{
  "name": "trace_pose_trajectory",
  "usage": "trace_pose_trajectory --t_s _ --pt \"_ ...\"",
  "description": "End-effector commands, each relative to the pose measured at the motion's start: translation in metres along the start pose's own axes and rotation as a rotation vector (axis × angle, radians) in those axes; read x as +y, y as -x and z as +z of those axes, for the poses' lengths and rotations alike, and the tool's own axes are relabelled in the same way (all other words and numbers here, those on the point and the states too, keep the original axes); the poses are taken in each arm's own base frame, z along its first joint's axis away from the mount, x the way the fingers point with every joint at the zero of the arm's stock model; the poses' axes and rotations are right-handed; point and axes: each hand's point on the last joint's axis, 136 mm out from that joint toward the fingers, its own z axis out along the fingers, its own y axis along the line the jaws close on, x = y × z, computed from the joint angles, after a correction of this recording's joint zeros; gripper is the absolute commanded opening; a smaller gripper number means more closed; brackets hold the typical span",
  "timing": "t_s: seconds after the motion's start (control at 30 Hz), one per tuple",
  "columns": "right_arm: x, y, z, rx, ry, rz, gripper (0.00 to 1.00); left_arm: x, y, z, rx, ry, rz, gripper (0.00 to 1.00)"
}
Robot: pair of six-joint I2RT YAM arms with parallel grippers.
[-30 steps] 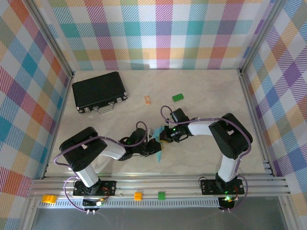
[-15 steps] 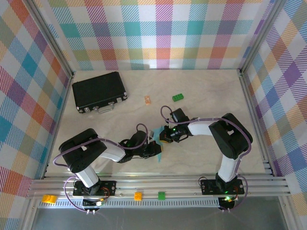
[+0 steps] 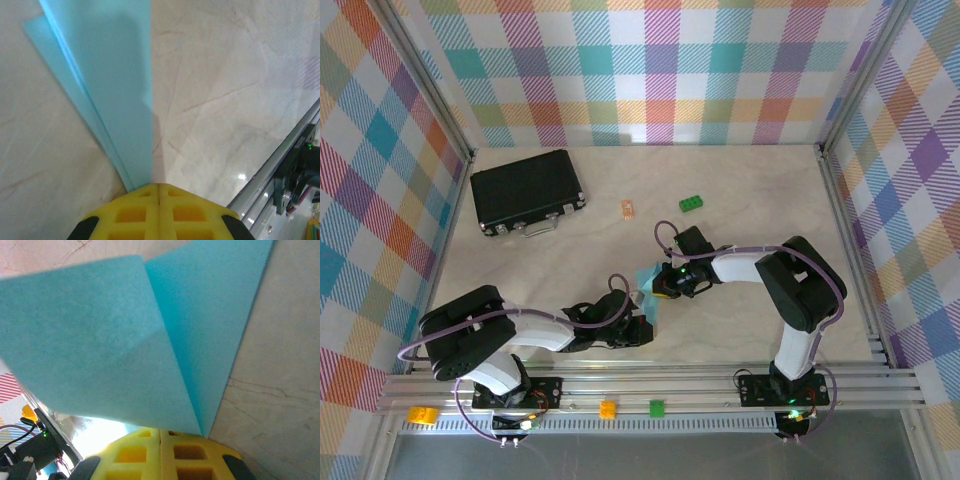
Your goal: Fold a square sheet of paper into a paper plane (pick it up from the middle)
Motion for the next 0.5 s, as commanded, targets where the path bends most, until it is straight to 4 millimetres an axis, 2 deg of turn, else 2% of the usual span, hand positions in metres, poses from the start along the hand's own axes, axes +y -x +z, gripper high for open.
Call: trace_pose_trajectory --t_s 0.0,0.1,0.2,0.33,0.47 --pt "-0.065 -0.022 0.010 0.043 -0.230 0.125 0.05 0.030 -0.035 -0.005 0.117 0.105 0.005 0.00" --pt "-0.064 -0.023 0.010 0.043 -0.228 0.133 0.04 0.016 -0.029 -0.012 0.082 0.066 0.028 0.00" --pt "-0.063 -0.022 0.009 0.038 -0.221 0.145 0.04 0.006 -0.017 -0.027 -0.003 0.031 0.040 0.00" --pt "-0.060 -0.023 0.011 0.034 -0.196 0.172 0.05 -0.003 0.005 -0.052 -0.123 0.014 0.038 0.00" --pt "-0.057 -0.024 0.010 0.021 -0.167 0.202 0.05 -0.019 0.034 -0.063 -0.171 -0.042 0.008 0.00"
